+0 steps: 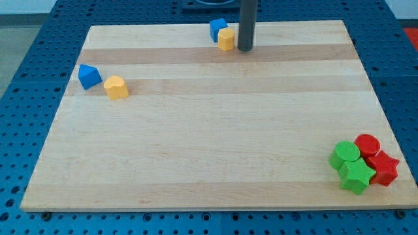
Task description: Place the yellow hexagon below the blue cube
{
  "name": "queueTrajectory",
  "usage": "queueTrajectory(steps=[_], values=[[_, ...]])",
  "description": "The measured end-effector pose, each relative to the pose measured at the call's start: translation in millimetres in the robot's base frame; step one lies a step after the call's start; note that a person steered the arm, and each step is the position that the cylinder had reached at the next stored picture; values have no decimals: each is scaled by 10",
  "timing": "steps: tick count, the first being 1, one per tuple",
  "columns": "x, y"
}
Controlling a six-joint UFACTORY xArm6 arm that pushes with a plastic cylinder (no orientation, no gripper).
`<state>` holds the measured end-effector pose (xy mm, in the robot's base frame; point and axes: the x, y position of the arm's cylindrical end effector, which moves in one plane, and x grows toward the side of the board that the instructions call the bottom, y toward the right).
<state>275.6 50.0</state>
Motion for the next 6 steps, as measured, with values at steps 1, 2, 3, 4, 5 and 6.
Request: queueTrajectory(steps=[1, 2, 3, 4, 5, 6], values=[[0, -236], [0, -362], [0, -375], [134, -375], [339, -508], [337, -958]])
